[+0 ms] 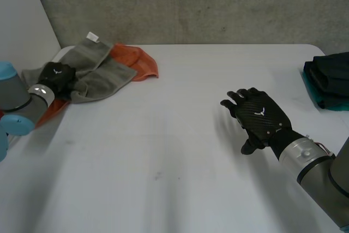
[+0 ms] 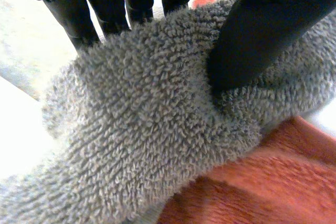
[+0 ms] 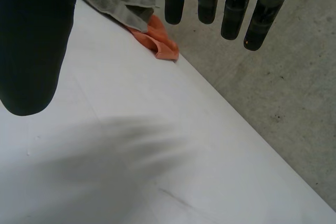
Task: Fold the laundry.
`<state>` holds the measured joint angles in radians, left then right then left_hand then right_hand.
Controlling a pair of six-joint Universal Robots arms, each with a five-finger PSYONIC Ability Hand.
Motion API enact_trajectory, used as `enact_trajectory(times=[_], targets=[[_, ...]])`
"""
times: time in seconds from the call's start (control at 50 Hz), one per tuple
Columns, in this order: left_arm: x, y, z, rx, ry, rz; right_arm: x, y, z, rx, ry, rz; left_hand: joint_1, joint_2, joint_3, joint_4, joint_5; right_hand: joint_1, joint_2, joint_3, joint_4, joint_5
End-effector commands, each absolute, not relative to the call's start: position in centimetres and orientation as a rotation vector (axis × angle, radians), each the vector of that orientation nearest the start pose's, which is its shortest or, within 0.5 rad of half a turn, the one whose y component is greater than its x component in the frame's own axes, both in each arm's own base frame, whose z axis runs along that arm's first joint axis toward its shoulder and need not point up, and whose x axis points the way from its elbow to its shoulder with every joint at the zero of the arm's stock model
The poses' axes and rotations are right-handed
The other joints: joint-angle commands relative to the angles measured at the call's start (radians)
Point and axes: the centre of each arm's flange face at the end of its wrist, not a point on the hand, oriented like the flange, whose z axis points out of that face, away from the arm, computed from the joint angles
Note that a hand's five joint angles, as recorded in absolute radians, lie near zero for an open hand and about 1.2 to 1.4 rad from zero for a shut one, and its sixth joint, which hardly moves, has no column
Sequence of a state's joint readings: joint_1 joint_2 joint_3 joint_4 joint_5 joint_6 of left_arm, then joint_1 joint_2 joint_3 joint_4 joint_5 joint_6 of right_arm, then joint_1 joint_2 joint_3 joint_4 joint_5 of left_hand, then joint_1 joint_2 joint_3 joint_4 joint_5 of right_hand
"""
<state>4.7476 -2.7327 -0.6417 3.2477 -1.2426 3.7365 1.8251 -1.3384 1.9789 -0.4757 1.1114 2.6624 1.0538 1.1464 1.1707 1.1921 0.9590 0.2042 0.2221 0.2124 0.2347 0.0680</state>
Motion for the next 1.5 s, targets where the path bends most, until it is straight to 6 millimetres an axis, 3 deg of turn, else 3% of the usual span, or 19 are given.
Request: enact_trajectory(times=[0.02,0.1,0.18,0.24,0.26,0.32,0.34,0.44,0.48,0.5,0.52,0.6,0.7,0.78,0.88,0.98,1.06,1.2,1.5], targets=[[-16.6,-49.6,15.3,0.809,1.886,-2.042,23.9,-24.4,16.5,-1.182,1.904,-1.919,0.342,0.250,0.226,0.204,0.263,-0.030,-0.048,-0.038,-0.060,-0.068],[-20.3,-46.2,18.4,0.823,1.877,-2.167,23.6,-24.8,16.6,-1.161,1.936,-1.948,0.342,0.250,0.226,0.204,0.263,-0.030,-0.048,-0.038,-0.060,-0.068],[-26.0,-40.3,21.9,0.842,2.021,-2.364,23.0,-25.6,16.9,-1.125,1.983,-1.987,0.342,0.250,0.226,0.204,0.263,-0.030,-0.048,-0.038,-0.060,-0.068],[-28.2,-36.8,23.0,0.849,2.148,-2.434,22.0,-26.5,17.1,-1.086,2.024,-2.022,0.342,0.250,0.226,0.204,0.263,-0.030,-0.048,-0.038,-0.060,-0.068],[-29.7,-34.1,23.7,0.867,2.234,-2.478,21.8,-26.7,17.2,-1.075,2.034,-2.031,0.342,0.250,0.226,0.204,0.263,-0.030,-0.048,-0.038,-0.060,-0.068],[-31.8,-30.2,24.5,0.923,2.355,-2.532,21.4,-27.1,17.5,-1.054,2.044,-2.052,0.342,0.250,0.226,0.204,0.263,-0.030,-0.048,-0.038,-0.060,-0.068],[-33.2,-27.7,24.5,0.979,2.437,-2.551,21.3,-27.1,17.5,-1.050,2.047,-2.056,0.342,0.250,0.226,0.204,0.263,-0.030,-0.048,-0.038,-0.060,-0.068],[-36.6,-21.3,22.3,1.213,2.632,-2.479,20.7,-27.6,18.0,-1.031,2.055,-2.086,0.328,0.236,0.211,0.190,0.249,-0.030,-0.048,-0.038,-0.060,-0.068],[-37.6,-19.9,21.4,1.285,2.658,-2.437,20.4,-27.8,18.0,-1.023,2.070,-2.082,-0.221,-0.313,-0.338,-0.359,-0.301,-0.030,-0.048,-0.038,-0.060,-0.068],[-38.3,-18.9,20.6,1.344,2.673,-2.396,20.3,-27.9,18.1,-1.019,2.073,-2.083,-0.677,-0.770,-0.794,-0.815,-0.757,-0.030,-0.048,-0.038,-0.060,-0.068],[-38.5,-18.5,20.2,1.373,2.676,-2.378,20.3,-27.9,18.1,-1.018,2.078,-2.078,-0.839,-0.931,-0.956,-0.977,-0.918,-0.030,-0.048,-0.038,-0.060,-0.068],[-38.8,-18.3,20.1,1.403,2.658,-2.365,20.2,-27.9,18.2,-1.012,2.096,-2.051,-0.879,-0.972,-0.996,-1.018,-0.959,-0.030,-0.048,-0.038,-0.060,-0.068],[-38.4,-19.4,21.9,1.353,2.597,-2.446,20.0,-27.9,18.5,-1.006,2.132,-1.995,-0.870,-0.962,-0.987,-1.008,-0.949,-0.030,-0.048,-0.038,-0.060,-0.068],[-35.5,-23.5,24.2,1.180,2.493,-2.516,19.7,-28.1,19.6,-0.968,2.166,-1.946,-0.832,-0.924,-0.948,-0.970,-0.911,-0.030,-0.048,-0.038,-0.060,-0.068],[-33.4,-26.3,25.2,1.115,2.388,-2.518,19.6,-27.6,20.6,-0.971,2.241,-1.790,-0.814,-0.907,-0.931,-0.952,-0.894,-0.030,-0.048,-0.038,-0.060,-0.068],[-33.9,-26.5,23.3,1.285,2.388,-2.400,19.1,-26.9,21.4,-0.985,2.304,-1.609,-0.767,-0.860,-0.884,-0.905,-0.847,-0.030,-0.048,-0.038,-0.060,-0.068],[-35.4,-26.4,20.6,1.573,2.279,-2.301,18.2,-27.1,21.4,-1.046,2.322,-1.608,-0.679,-0.772,-0.796,-0.817,-0.759,-0.030,-0.048,-0.038,-0.060,-0.068],[-38.5,-25.8,16.8,1.770,2.239,-2.210,17.9,-26.4,20.5,-1.150,2.354,-1.589,-0.632,-0.725,-0.749,-0.770,-0.712,-0.030,-0.048,-0.038,-0.060,-0.068],[-40.3,-26.4,12.1,1.829,2.232,-2.059,15.8,-26.4,19.6,-1.069,2.433,-1.559,-0.344,-0.437,-0.461,-0.483,-0.424,-0.030,-0.048,-0.038,-0.060,-0.068]])
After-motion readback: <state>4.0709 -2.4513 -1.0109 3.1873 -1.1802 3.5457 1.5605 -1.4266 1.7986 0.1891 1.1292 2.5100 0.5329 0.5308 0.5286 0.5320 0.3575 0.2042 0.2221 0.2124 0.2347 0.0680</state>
